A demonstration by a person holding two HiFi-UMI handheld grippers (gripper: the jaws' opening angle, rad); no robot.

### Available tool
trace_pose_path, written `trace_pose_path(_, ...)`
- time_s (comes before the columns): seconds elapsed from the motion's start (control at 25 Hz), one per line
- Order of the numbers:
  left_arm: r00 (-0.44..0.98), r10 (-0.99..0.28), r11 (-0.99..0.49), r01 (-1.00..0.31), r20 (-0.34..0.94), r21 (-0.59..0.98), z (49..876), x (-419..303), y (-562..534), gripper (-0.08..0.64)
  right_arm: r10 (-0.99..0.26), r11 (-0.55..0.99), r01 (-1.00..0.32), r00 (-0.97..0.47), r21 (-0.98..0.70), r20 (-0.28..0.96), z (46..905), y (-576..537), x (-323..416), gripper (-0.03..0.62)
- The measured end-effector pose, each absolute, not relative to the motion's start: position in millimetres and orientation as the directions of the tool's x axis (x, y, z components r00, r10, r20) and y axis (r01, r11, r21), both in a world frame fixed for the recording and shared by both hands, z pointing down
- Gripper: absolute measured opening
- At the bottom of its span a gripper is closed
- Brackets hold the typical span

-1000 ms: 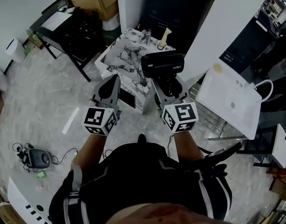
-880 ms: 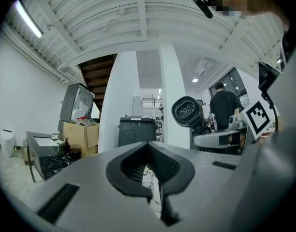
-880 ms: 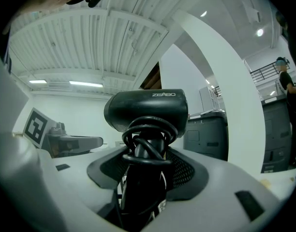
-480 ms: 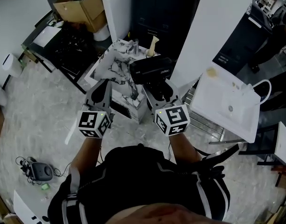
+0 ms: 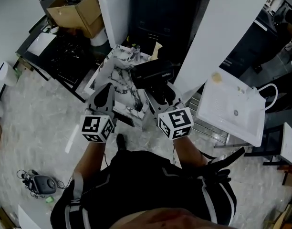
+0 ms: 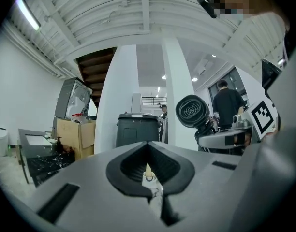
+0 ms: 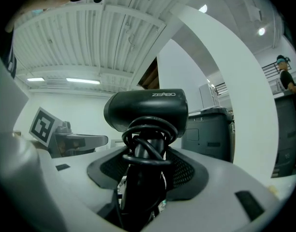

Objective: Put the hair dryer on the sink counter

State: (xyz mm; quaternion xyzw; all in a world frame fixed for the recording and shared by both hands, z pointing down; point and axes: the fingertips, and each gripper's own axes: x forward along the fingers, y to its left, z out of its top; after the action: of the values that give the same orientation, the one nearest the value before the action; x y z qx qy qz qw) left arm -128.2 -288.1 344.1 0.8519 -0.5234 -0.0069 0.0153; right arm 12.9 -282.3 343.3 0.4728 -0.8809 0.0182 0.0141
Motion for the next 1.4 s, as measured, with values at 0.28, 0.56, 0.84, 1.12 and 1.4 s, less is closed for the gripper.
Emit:
trace_pose_path(0.28,0.493,-0.87,-0.492,-0.87,0.007,0.03,347,-147,-334,0.005,-0.834,0.548,-0.836,-0.549,-0.039,0.051,351,-326,-15,0.247)
trace_pose_path(0.56,0.52,-0.854,-0.519,-0.854,0.035,0.036,358,-167,-377,0.005,-0.846,0.525,-0.85,-0.527,-0.047,0.084,367,-362,-36,0.247)
trace_pose_path(0.84,0.559,-0.825,-0.556,-0.829,0.084,0.054,384,-177,-403,0.005,-0.858,0.494,-0.867,-0.498,-0.067,0.126,392,-386,-50,0.247)
trace_pose_path(1.12,0.577,-0.806,-0.573,-0.816,0.133,0.071,418,-191,-420,0.005,-0.854,0.487,-0.872,-0.489,-0.056,0.176,429,-403,-68,0.247)
trace_pose_path(1.4,0.589,-0.78,-0.577,-0.808,0.211,0.12,470,-208,-437,0.005,-0.841,0.478,-0.876,-0.479,-0.069,0.252,479,-419,-84,0.247)
